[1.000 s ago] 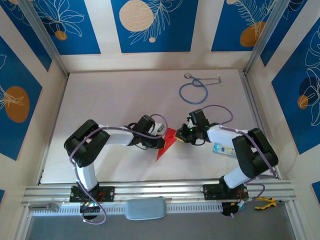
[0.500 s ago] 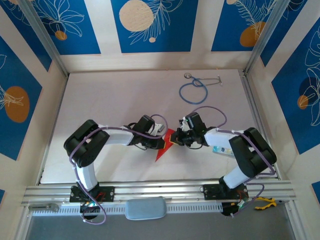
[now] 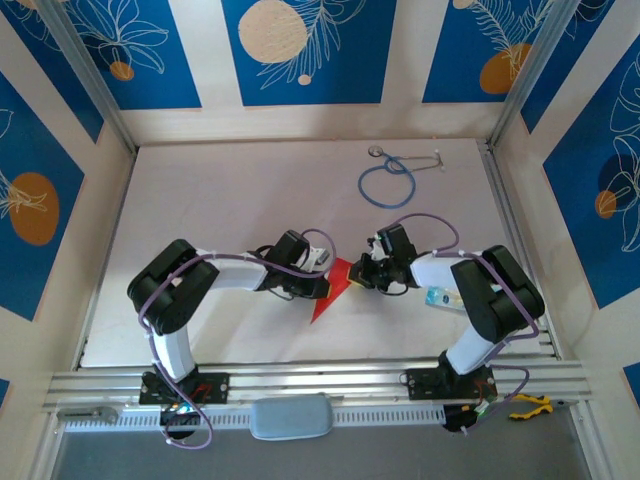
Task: Fold a paper plane with a square sheet of paper (pick it up from the middle)
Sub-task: Fold the wing for the fifth time at the center of the table.
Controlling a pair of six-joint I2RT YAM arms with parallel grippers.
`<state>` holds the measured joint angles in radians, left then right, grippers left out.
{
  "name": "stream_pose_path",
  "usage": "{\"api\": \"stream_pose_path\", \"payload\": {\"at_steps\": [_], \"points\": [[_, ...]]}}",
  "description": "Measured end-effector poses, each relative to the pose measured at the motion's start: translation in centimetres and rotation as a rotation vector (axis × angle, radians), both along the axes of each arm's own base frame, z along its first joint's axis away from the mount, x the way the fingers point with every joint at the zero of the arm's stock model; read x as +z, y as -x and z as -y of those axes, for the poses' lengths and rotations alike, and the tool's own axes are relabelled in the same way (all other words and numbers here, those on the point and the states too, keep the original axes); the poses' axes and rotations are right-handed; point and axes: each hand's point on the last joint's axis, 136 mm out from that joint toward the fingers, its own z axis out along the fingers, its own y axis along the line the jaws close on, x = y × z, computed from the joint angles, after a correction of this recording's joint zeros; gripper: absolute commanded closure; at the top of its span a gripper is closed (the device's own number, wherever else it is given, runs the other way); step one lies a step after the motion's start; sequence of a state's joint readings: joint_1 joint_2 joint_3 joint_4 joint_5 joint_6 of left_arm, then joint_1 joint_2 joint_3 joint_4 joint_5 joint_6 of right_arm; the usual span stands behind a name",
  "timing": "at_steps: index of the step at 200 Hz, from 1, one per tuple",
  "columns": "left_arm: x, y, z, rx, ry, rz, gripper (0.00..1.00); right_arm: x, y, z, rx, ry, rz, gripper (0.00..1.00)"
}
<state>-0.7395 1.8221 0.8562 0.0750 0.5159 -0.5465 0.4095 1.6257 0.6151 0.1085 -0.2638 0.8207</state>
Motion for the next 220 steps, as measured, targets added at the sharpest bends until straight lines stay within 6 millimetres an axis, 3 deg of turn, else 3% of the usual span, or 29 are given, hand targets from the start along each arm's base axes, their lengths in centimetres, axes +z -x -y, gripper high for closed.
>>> {"api": "stream_pose_path", "payload": {"at_steps": [144,189,220], "points": [[0.0,0.1,-0.1,-0.003,0.011,0.011,1.0,0.8,-4.0,5.2,-0.22,0.079,-0.01,0.93],[0.0,0.2,-0.1,-0.003,0.012,0.009,1.0,5.3,-4.3,3.7,-0.18,0.012,0.124,0.92],[0.0,0.2,-0.1,0.001,0.01,0.004,1.0,4.8,-2.3,0.7,-0.069,-0.02,0.109,0.93]]}}
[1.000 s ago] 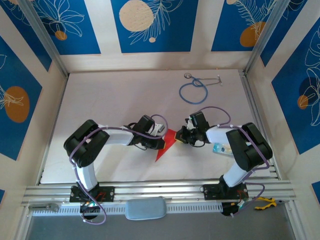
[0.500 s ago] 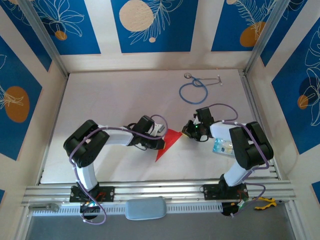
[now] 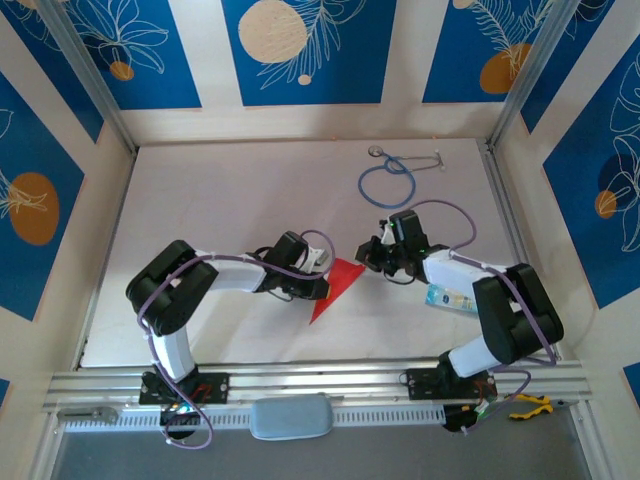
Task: Fold a paper plane with a square sheet of paper (pick it up from the middle)
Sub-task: Fold the wing for the fifth time at the center of the table.
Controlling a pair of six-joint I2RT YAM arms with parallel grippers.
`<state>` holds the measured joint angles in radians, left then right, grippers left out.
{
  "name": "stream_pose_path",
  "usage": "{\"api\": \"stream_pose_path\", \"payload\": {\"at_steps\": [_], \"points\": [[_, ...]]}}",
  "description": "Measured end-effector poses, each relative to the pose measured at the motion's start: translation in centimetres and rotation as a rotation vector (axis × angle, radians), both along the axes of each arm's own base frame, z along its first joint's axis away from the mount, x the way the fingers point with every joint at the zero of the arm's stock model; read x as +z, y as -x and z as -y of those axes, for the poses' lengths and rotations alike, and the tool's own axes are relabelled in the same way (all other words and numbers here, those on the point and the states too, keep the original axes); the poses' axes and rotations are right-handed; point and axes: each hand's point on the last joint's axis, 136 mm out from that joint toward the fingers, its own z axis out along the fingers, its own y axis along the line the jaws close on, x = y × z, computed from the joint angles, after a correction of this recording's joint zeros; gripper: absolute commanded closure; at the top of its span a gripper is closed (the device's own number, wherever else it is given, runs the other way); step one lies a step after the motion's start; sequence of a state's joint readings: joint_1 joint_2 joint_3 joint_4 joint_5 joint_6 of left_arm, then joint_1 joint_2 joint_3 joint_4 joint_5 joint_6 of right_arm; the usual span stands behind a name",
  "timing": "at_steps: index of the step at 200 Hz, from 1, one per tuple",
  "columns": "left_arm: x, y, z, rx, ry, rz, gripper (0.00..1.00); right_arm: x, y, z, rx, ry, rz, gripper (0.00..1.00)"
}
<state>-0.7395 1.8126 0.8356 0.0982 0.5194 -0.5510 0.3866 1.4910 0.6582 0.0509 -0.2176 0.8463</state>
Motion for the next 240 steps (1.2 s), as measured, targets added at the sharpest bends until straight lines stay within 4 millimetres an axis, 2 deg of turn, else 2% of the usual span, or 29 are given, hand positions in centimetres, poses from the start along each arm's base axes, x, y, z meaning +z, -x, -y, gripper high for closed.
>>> {"api": "stream_pose_path", "payload": {"at_steps": [26,64,112,173,193,225,240], "points": [[0.0,0.0,0.0,0.0,-0.001,-0.002,1.0,-2.2,1.5,-1.2,0.05,0.017,-0.062,0.94],[0.0,0.1,-0.1,0.0,-0.004,-0.005,1.0,-4.8,1.8,-0.4,0.028,0.061,-0.13,0.97],[0.0,0.1,-0.1,0.0,-0.003,-0.003,1.0,-4.9,1.5,0.5,-0.004,0.033,-0.155,0.96],[0.1,0.0,0.0,0.001,-0.001,-0.002,1.0,-4.7,-0.2,3.6,-0.105,0.007,-0.131,0.94],[0.0,0.1,-0.1,0.005,-0.003,-0.01,1.0,-4.0,-0.5,4.1,-0.124,0.01,-0.104,0.92],[0.0,0.1,-0.1,0.009,-0.003,-0.015,1.0,-0.8,-0.4,2.6,-0.08,-0.015,0.005,0.9],[0.0,0.1,-0.1,0.01,-0.002,-0.016,1.0,0.0,-0.2,1.6,-0.05,-0.028,0.03,0.91]]}}
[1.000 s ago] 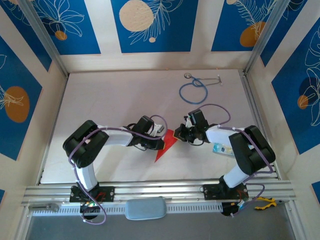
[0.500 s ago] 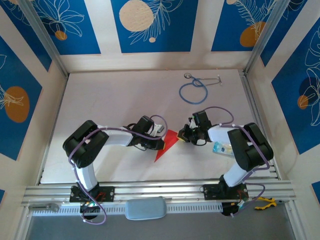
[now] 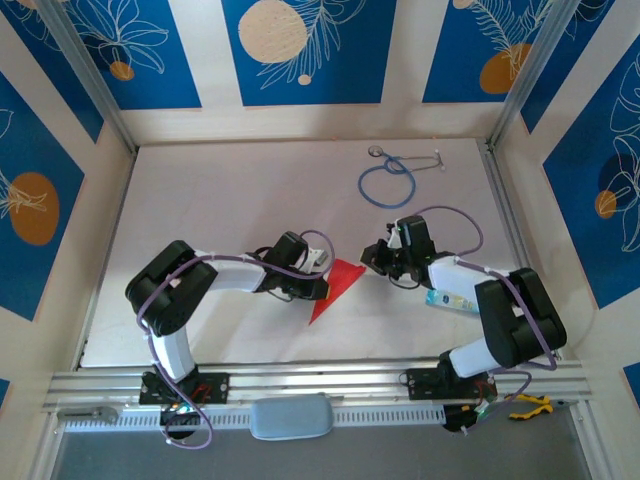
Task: Fold a paper plane with a square sheet of paper (pick it up from the middle)
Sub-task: Fold the wing for the fifth time at the center of the table.
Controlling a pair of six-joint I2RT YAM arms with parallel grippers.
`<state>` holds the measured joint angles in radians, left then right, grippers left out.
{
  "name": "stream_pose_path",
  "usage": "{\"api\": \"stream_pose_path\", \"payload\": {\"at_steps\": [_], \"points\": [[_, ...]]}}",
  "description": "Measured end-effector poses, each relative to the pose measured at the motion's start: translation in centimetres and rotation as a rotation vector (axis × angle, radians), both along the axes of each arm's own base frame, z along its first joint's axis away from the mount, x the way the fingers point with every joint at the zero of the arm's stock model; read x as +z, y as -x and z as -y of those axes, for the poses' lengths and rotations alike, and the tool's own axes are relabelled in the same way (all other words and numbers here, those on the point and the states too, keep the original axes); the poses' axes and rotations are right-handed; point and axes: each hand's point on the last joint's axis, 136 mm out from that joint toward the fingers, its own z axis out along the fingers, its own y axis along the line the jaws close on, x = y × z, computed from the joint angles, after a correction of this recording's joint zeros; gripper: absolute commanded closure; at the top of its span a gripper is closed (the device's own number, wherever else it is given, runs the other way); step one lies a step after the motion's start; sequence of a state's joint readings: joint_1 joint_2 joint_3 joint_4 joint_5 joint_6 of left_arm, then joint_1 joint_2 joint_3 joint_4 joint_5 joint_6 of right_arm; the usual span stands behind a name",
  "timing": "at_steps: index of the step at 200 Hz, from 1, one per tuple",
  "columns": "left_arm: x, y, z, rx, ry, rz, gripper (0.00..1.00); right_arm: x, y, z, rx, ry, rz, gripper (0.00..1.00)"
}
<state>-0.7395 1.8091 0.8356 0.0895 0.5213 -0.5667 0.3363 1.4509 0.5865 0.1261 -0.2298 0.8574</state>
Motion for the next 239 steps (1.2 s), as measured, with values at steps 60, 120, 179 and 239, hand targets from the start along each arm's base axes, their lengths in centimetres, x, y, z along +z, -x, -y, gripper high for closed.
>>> {"api": "stream_pose_path", "payload": {"at_steps": [60,120,179,239], "points": [[0.0,0.0,0.0,-0.001,0.001,-0.001,1.0,-2.7,2.2,-2.5,0.098,0.004,-0.083,0.94],[0.4,0.7,-0.7,0.004,-0.044,-0.047,0.94,-4.9,2.5,-2.3,0.096,0.028,-0.149,0.99],[5.3,-0.4,1.7,-0.019,0.024,0.002,0.96,-4.8,2.5,-2.4,0.098,0.025,-0.149,0.99],[2.4,0.6,4.5,-0.077,-0.028,-0.051,0.98,-4.8,2.5,-2.4,0.098,0.025,-0.15,1.0]]}}
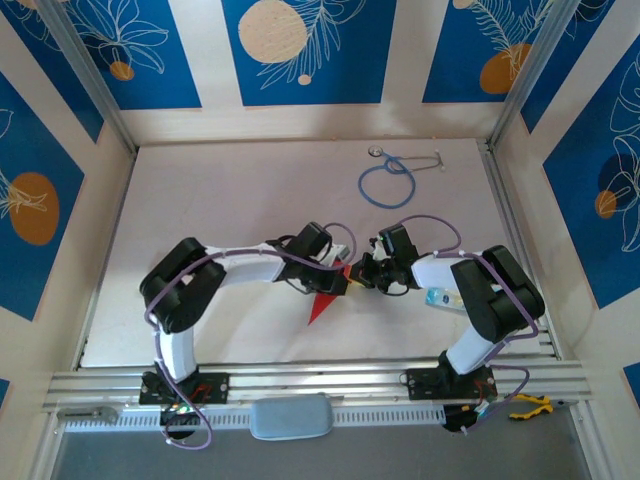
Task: Fold a paper plane with a square sheet of paper (pick it up from the middle)
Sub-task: Fold the wing for the fifth time at the center of the table.
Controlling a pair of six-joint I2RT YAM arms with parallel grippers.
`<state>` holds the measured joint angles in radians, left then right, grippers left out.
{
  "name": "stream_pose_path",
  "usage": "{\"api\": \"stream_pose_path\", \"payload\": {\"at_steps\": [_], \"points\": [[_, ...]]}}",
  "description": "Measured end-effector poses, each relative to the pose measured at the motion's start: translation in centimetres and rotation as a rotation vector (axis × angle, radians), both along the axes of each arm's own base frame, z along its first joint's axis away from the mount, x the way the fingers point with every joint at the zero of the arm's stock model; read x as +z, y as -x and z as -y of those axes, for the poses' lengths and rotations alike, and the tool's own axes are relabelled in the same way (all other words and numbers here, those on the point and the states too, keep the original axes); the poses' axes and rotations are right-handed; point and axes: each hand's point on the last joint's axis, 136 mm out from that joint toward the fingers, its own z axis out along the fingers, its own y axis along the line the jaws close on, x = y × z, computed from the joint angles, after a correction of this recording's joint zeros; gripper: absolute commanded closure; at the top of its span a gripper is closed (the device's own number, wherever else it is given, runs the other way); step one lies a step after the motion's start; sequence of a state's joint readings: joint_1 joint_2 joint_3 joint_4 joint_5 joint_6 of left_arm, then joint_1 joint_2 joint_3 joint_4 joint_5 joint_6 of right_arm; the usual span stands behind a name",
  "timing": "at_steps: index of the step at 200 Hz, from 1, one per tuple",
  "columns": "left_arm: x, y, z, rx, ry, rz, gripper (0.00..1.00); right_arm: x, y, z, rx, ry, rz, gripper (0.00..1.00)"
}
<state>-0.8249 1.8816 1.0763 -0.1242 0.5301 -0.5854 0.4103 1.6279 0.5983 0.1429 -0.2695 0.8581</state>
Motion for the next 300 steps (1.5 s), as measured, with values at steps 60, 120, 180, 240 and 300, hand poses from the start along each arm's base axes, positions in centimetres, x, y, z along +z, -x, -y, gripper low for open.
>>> {"api": "stream_pose_path", "payload": {"at_steps": [60,120,180,240,300], "points": [[-2.3,0.5,-1.1,0.001,-0.071,-0.015,0.99,0.0,0.0,0.0,0.0,0.0,0.0,1.0],[-2.3,1.4,-2.1,0.003,-0.043,0.008,0.97,0.0,0.0,0.0,0.0,0.001,-0.001,1.0],[-0.9,2.4,-3.5,0.035,-0.026,-0.001,0.97,-0.1,0.0,-0.1,0.002,-0.001,0.0,1.0],[-1.2,-0.3,-1.7,0.061,-0.007,-0.012,0.97,0.0,-0.1,-0.1,0.003,-0.003,-0.001,1.0],[-2.3,1.0,-3.0,0.061,-0.017,-0.02,0.96,0.0,0.0,-0.1,0.004,-0.004,-0.002,1.0]]}}
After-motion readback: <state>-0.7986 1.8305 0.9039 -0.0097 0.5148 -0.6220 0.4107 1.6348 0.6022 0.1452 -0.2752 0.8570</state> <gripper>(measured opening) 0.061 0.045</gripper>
